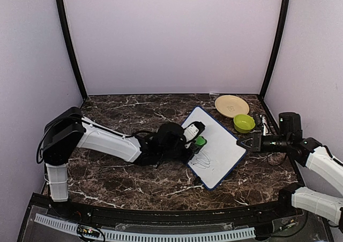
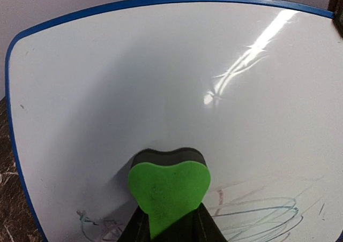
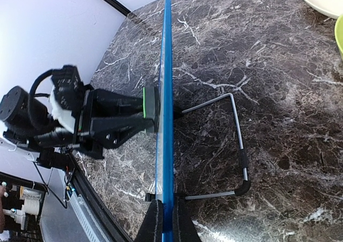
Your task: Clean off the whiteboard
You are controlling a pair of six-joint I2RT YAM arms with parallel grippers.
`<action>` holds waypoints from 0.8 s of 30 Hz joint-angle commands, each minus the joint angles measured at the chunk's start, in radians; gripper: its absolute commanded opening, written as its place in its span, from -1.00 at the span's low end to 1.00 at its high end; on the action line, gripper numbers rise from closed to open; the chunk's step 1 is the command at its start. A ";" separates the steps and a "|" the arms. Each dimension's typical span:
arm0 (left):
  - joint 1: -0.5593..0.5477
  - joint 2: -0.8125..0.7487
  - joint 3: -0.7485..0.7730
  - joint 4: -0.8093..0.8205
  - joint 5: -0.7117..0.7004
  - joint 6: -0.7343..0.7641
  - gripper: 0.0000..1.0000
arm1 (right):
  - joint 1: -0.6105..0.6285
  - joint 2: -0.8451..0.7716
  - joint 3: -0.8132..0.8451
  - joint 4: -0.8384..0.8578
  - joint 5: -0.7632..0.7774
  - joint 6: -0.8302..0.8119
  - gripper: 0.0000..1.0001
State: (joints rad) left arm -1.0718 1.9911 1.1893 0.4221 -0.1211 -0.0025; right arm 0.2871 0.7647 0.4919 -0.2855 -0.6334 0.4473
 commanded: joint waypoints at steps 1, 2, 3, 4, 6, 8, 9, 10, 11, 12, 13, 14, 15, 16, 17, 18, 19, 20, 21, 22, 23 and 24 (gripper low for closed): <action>-0.123 0.078 0.042 -0.033 0.036 0.075 -1.00 | 0.011 0.001 0.020 0.006 -0.053 -0.025 -1.00; -0.144 0.089 0.065 -0.041 0.032 0.082 -1.00 | 0.011 0.001 0.019 0.006 -0.052 -0.025 -1.00; -0.151 0.094 0.075 -0.053 0.034 0.084 -1.00 | 0.011 0.001 0.019 0.007 -0.053 -0.025 -1.00; -0.161 0.099 0.086 -0.056 0.036 0.083 -1.00 | 0.011 0.001 0.019 0.006 -0.053 -0.025 -1.00; -0.163 0.100 0.087 -0.058 0.030 0.069 -1.00 | 0.011 0.001 0.020 0.005 -0.052 -0.025 -1.00; -0.156 0.099 0.084 -0.064 0.013 0.070 -1.00 | 0.011 0.002 0.019 0.006 -0.052 -0.024 -1.00; -0.144 0.097 0.082 -0.072 0.007 0.063 -1.00 | 0.011 0.002 0.019 0.007 -0.053 -0.024 -1.00; -0.134 0.089 0.073 -0.075 0.004 0.056 -1.00 | 0.011 0.001 0.019 0.006 -0.053 -0.025 -1.00; -0.109 0.083 0.065 -0.074 0.011 0.039 -1.00 | 0.011 -0.001 0.020 0.005 -0.054 -0.025 -1.00; -0.096 0.067 0.046 -0.065 0.016 0.028 -1.00 | 0.011 -0.002 0.019 0.005 -0.053 -0.025 -1.00; -0.066 0.058 0.022 -0.058 0.026 0.012 -1.00 | 0.011 -0.002 0.020 0.005 -0.053 -0.026 -1.00; -0.050 0.035 0.010 -0.047 0.029 0.009 -1.00 | 0.011 -0.001 0.019 0.005 -0.054 -0.027 -1.00; -0.017 0.026 -0.010 -0.044 0.035 -0.019 -1.00 | 0.011 -0.001 0.019 0.006 -0.054 -0.026 -1.00; -0.003 0.008 -0.017 -0.041 0.036 -0.025 -1.00 | 0.011 0.000 0.018 0.006 -0.054 -0.027 -1.00; 0.029 0.001 -0.027 -0.045 0.034 -0.032 -1.00 | 0.011 -0.001 0.019 0.006 -0.054 -0.027 -1.00; 0.044 -0.008 -0.030 -0.051 0.033 -0.035 -1.00 | 0.011 0.000 0.019 0.006 -0.053 -0.026 -1.00; 0.071 -0.012 -0.035 -0.055 0.032 -0.038 -1.00 | 0.011 0.000 0.019 0.006 -0.054 -0.027 -1.00; 0.085 -0.018 -0.037 -0.062 0.030 -0.039 -1.00 | 0.011 0.000 0.019 0.006 -0.053 -0.027 -1.00; 0.108 -0.021 -0.038 -0.066 0.022 -0.040 -1.00 | 0.011 0.000 0.019 0.005 -0.054 -0.027 -1.00; 0.119 -0.023 -0.037 -0.077 0.021 -0.043 -1.00 | 0.011 -0.001 0.019 0.005 -0.054 -0.028 -1.00; 0.144 -0.022 -0.032 -0.082 0.027 -0.046 -1.00 | 0.010 -0.002 0.019 0.006 -0.054 -0.027 -1.00; 0.163 -0.020 -0.027 -0.097 0.028 -0.049 -1.00 | 0.010 -0.001 0.019 0.006 -0.054 -0.027 -1.00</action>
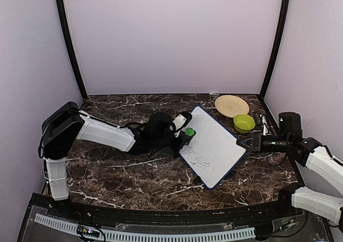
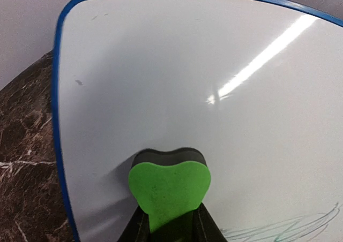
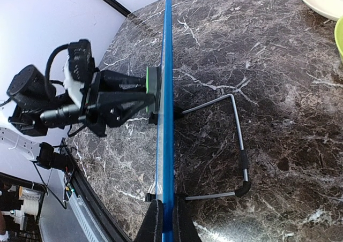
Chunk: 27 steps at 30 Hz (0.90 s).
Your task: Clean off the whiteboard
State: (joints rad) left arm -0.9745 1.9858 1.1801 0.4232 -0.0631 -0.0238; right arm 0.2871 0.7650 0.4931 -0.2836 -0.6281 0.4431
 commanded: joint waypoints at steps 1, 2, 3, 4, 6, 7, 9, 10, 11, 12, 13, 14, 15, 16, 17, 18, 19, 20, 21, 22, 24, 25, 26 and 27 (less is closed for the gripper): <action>0.073 -0.012 -0.009 -0.106 -0.032 -0.035 -1.00 | 0.011 0.000 0.018 0.003 -0.059 -0.022 -1.00; 0.083 -0.011 -0.006 -0.114 -0.030 -0.036 -1.00 | 0.010 0.000 0.018 0.004 -0.059 -0.022 -1.00; 0.085 -0.010 -0.006 -0.116 -0.012 -0.031 -1.00 | 0.011 -0.001 0.018 0.004 -0.059 -0.023 -1.00; 0.085 -0.010 -0.008 -0.108 0.000 -0.018 -1.00 | 0.011 -0.001 0.018 0.005 -0.059 -0.024 -1.00; 0.080 -0.010 -0.014 -0.095 0.044 -0.007 -1.00 | 0.011 -0.001 0.018 0.004 -0.059 -0.024 -1.00; 0.074 -0.010 -0.022 -0.079 0.047 0.000 -1.00 | 0.010 -0.002 0.018 0.004 -0.059 -0.023 -1.00; 0.042 -0.010 -0.037 -0.046 0.034 0.045 -1.00 | 0.011 -0.003 0.018 0.005 -0.059 -0.023 -1.00; 0.012 -0.010 -0.044 -0.034 0.013 0.077 -1.00 | 0.011 -0.004 0.018 0.004 -0.059 -0.023 -1.00; -0.002 -0.009 -0.046 -0.016 0.006 0.090 -1.00 | 0.011 -0.003 0.018 0.004 -0.059 -0.023 -1.00; -0.033 -0.006 -0.046 -0.009 -0.008 0.111 -1.00 | 0.011 -0.004 0.018 0.004 -0.059 -0.022 -1.00; -0.047 -0.003 -0.044 0.005 -0.013 0.119 -1.00 | 0.011 -0.005 0.018 0.004 -0.058 -0.021 -1.00; -0.075 0.005 -0.040 0.012 -0.019 0.135 -1.00 | 0.011 -0.004 0.018 0.005 -0.058 -0.022 -1.00; -0.089 0.010 -0.039 0.031 -0.020 0.142 -1.00 | 0.011 -0.005 0.018 0.004 -0.058 -0.021 -1.00; -0.115 0.019 -0.037 0.040 -0.019 0.152 -1.00 | 0.011 -0.005 0.018 0.004 -0.058 -0.021 -1.00; -0.137 0.025 -0.036 0.059 -0.014 0.154 -1.00 | 0.011 -0.005 0.018 0.004 -0.056 -0.021 -1.00; -0.147 0.036 -0.032 0.067 0.001 0.153 -1.00 | 0.011 -0.006 0.018 0.004 -0.056 -0.020 -1.00; -0.166 0.042 -0.029 0.080 0.007 0.152 -1.00 | 0.011 -0.006 0.018 0.004 -0.055 -0.020 -1.00; -0.174 0.055 -0.023 0.085 0.018 0.152 -1.00 | 0.011 -0.007 0.018 0.004 -0.055 -0.019 -1.00; -0.194 0.061 -0.020 0.093 0.025 0.159 -1.00 | 0.011 -0.006 0.018 0.004 -0.055 -0.019 -1.00; -0.205 0.073 -0.011 0.094 0.025 0.165 -1.00 | 0.011 -0.006 0.018 0.004 -0.055 -0.019 -1.00; -0.235 0.087 0.002 0.095 0.021 0.186 -1.00 | 0.011 -0.006 0.019 0.004 -0.055 -0.020 -1.00; -0.247 0.090 0.004 0.096 0.019 0.188 -1.00 | 0.011 -0.006 0.018 0.004 -0.055 -0.021 -1.00; -0.249 0.090 0.002 0.096 0.020 0.183 -1.00 | 0.011 -0.006 0.018 0.004 -0.055 -0.021 -1.00; -0.250 0.087 -0.005 0.098 0.018 0.169 -1.00 | 0.011 -0.007 0.018 0.004 -0.055 -0.021 -1.00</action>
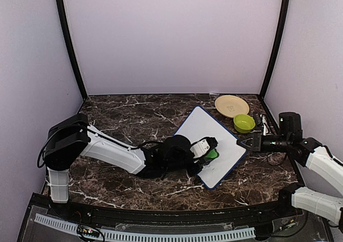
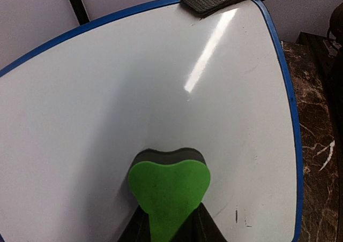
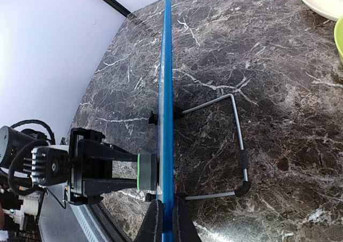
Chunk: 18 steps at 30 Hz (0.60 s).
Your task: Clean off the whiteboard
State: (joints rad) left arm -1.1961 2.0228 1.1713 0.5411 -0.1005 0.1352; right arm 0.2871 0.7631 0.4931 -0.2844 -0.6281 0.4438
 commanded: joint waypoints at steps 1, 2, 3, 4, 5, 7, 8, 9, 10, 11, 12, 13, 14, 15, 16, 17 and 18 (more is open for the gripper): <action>-0.027 0.047 -0.002 -0.012 0.052 0.006 -1.00 | 0.011 -0.004 0.018 0.005 -0.055 -0.022 -1.00; -0.022 0.041 -0.015 -0.009 0.045 -0.001 -1.00 | 0.011 -0.005 0.018 0.005 -0.055 -0.022 -1.00; -0.018 0.037 -0.021 -0.003 0.044 -0.007 -1.00 | 0.011 -0.003 0.018 0.005 -0.055 -0.021 -1.00; -0.004 0.030 -0.034 0.000 0.047 -0.021 -1.00 | 0.011 -0.003 0.018 0.006 -0.055 -0.022 -1.00; 0.005 0.025 -0.040 0.004 0.048 -0.030 -1.00 | 0.011 -0.003 0.018 0.005 -0.055 -0.022 -1.00; 0.042 0.009 -0.065 0.012 0.046 -0.061 -1.00 | 0.011 -0.006 0.018 0.005 -0.053 -0.022 -1.00; 0.070 -0.007 -0.082 0.015 0.047 -0.085 -1.00 | 0.010 -0.007 0.018 0.005 -0.053 -0.022 -1.00; 0.096 -0.013 -0.090 0.024 0.048 -0.094 -1.00 | 0.011 -0.006 0.018 0.005 -0.053 -0.022 -1.00; 0.104 -0.025 -0.105 0.027 0.045 -0.099 -1.00 | 0.011 -0.004 0.019 0.005 -0.053 -0.022 -1.00; 0.111 -0.028 -0.112 0.030 0.043 -0.081 -1.00 | 0.011 -0.003 0.018 0.005 -0.053 -0.022 -1.00; 0.110 -0.032 -0.111 0.027 0.045 -0.069 -1.00 | 0.011 -0.002 0.017 0.006 -0.054 -0.022 -1.00; 0.102 -0.030 -0.105 0.024 0.044 -0.046 -1.00 | 0.011 -0.002 0.017 0.007 -0.053 -0.022 -1.00; 0.095 -0.023 -0.099 0.015 0.040 -0.034 -1.00 | 0.011 -0.001 0.017 0.008 -0.054 -0.022 -1.00; 0.074 -0.018 -0.084 0.010 0.031 -0.007 -1.00 | 0.010 -0.002 0.017 0.005 -0.053 -0.022 -1.00; 0.061 -0.007 -0.076 0.003 0.027 0.006 -1.00 | 0.010 -0.003 0.016 0.005 -0.054 -0.021 -1.00; 0.033 0.008 -0.058 0.002 0.016 0.030 -1.00 | 0.011 -0.004 0.016 0.005 -0.052 -0.020 -1.00; 0.018 0.016 -0.047 -0.006 0.013 0.039 -1.00 | 0.010 -0.004 0.016 0.005 -0.051 -0.020 -1.00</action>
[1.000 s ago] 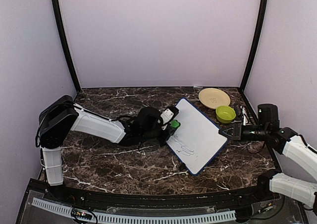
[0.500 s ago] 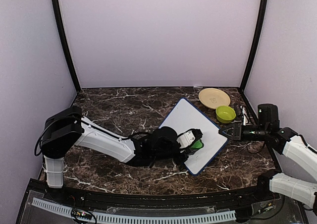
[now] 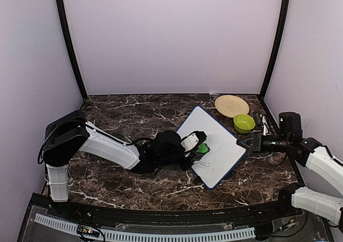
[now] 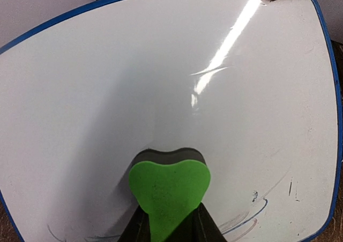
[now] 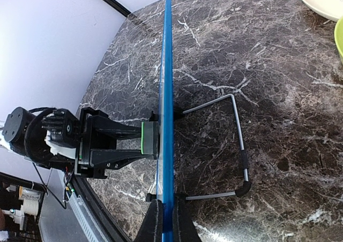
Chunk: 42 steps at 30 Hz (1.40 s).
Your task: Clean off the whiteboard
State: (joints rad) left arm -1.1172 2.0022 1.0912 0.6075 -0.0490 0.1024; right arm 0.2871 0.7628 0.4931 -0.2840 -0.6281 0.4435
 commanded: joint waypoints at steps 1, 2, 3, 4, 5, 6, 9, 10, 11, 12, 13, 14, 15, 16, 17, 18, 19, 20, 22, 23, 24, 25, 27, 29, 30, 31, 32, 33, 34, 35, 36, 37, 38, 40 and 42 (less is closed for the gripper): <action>-0.089 0.051 0.056 -0.077 -0.038 0.080 -1.00 | 0.011 -0.003 0.016 0.005 -0.051 -0.020 -1.00; -0.101 0.058 0.065 -0.078 -0.033 0.082 -1.00 | 0.011 -0.002 0.016 0.005 -0.051 -0.021 -1.00; -0.124 0.071 0.082 -0.076 -0.019 0.080 -1.00 | 0.011 -0.001 0.017 0.005 -0.051 -0.021 -1.00; -0.135 0.077 0.091 -0.075 -0.014 0.079 -1.00 | 0.011 -0.001 0.018 0.006 -0.051 -0.021 -1.00; -0.155 0.089 0.105 -0.075 -0.011 0.083 -1.00 | 0.011 -0.001 0.018 0.005 -0.051 -0.021 -1.00; -0.163 0.094 0.110 -0.076 -0.012 0.085 -1.00 | 0.010 -0.001 0.017 0.004 -0.051 -0.022 -1.00; -0.185 0.114 0.125 -0.083 -0.015 0.093 -1.00 | 0.011 -0.004 0.018 0.003 -0.050 -0.020 -1.00; -0.186 0.116 0.121 -0.083 -0.014 0.094 -1.00 | 0.011 -0.005 0.018 0.003 -0.050 -0.020 -1.00; -0.186 0.118 0.118 -0.084 -0.015 0.098 -1.00 | 0.011 -0.005 0.018 0.003 -0.050 -0.020 -1.00; -0.187 0.118 0.111 -0.085 -0.029 0.103 -1.00 | 0.011 -0.004 0.018 0.003 -0.051 -0.021 -1.00; -0.186 0.116 0.106 -0.086 -0.042 0.105 -1.00 | 0.011 -0.004 0.017 0.003 -0.051 -0.022 -1.00; -0.177 0.114 0.096 -0.087 -0.059 0.105 -1.00 | 0.011 -0.003 0.018 0.004 -0.051 -0.022 -1.00; -0.171 0.105 0.090 -0.088 -0.060 0.093 -1.00 | 0.011 -0.003 0.018 0.004 -0.051 -0.022 -1.00; -0.150 0.098 0.073 -0.086 -0.057 0.068 -1.00 | 0.010 -0.001 0.018 0.004 -0.051 -0.021 -1.00; -0.138 0.081 0.063 -0.079 -0.055 0.054 -1.00 | 0.011 -0.001 0.018 0.003 -0.052 -0.022 -1.00; -0.112 0.072 0.043 -0.075 -0.050 0.028 -1.00 | 0.011 -0.002 0.018 0.003 -0.053 -0.021 -1.00; -0.100 0.053 0.032 -0.062 -0.046 0.018 -1.00 | 0.011 -0.001 0.018 0.003 -0.053 -0.021 -1.00; -0.072 0.043 0.010 -0.056 -0.045 0.001 -1.00 | 0.011 -0.001 0.018 0.003 -0.053 -0.022 -1.00; -0.032 0.015 -0.011 -0.049 -0.041 -0.013 -1.00 | 0.010 -0.001 0.016 0.005 -0.054 -0.023 -1.00; -0.019 0.009 -0.016 -0.048 -0.044 -0.015 -1.00 | 0.011 -0.001 0.017 0.003 -0.056 -0.023 -1.00; 0.004 0.001 -0.024 -0.049 -0.048 -0.016 -1.00 | 0.011 -0.002 0.017 0.003 -0.056 -0.023 -1.00; 0.014 -0.003 -0.029 -0.047 -0.048 -0.015 -1.00 | 0.011 -0.002 0.018 0.003 -0.054 -0.023 -1.00; 0.043 -0.010 -0.042 -0.041 -0.054 -0.010 -1.00 | 0.011 -0.004 0.016 0.003 -0.054 -0.023 -1.00; 0.076 -0.018 -0.050 -0.040 -0.052 -0.019 -1.00 | 0.011 -0.005 0.016 0.004 -0.055 -0.023 -1.00; 0.099 -0.022 -0.052 -0.040 -0.047 -0.032 -1.00 | 0.011 -0.005 0.016 0.004 -0.055 -0.023 -1.00; 0.109 -0.023 -0.053 -0.040 -0.046 -0.038 -1.00 | 0.011 -0.003 0.017 0.005 -0.056 -0.022 -1.00; 0.131 -0.023 -0.053 -0.041 -0.040 -0.051 -1.00 | 0.011 -0.002 0.016 0.004 -0.056 -0.023 -1.00; 0.150 -0.023 -0.054 -0.042 -0.037 -0.058 -1.00 | 0.011 -0.003 0.017 0.004 -0.056 -0.023 -1.00; 0.157 -0.022 -0.055 -0.043 -0.037 -0.068 -1.00 | 0.011 -0.003 0.018 0.004 -0.057 -0.025 -1.00; 0.166 -0.022 -0.056 -0.043 -0.036 -0.069 -1.00 | 0.011 -0.004 0.019 0.003 -0.057 -0.024 -1.00; 0.167 -0.021 -0.055 -0.043 -0.037 -0.068 -1.00 | 0.011 -0.003 0.018 0.003 -0.057 -0.024 -1.00; 0.169 -0.021 -0.053 -0.045 -0.038 -0.067 -1.00 | 0.010 -0.004 0.018 0.004 -0.056 -0.024 -1.00; 0.169 -0.020 -0.052 -0.045 -0.037 -0.066 -1.00 | 0.011 -0.005 0.018 0.003 -0.056 -0.024 -1.00; 0.169 -0.018 -0.051 -0.046 -0.040 -0.071 -1.00 | 0.011 -0.004 0.017 0.003 -0.056 -0.024 -1.00; 0.169 -0.016 -0.049 -0.049 -0.042 -0.079 -1.00 | 0.011 -0.004 0.017 0.003 -0.057 -0.023 -1.00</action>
State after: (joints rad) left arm -0.9546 1.9923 1.0573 0.6121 -0.0544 0.0406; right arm 0.2871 0.7631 0.4934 -0.2817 -0.6273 0.4458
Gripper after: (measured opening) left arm 0.247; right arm 0.035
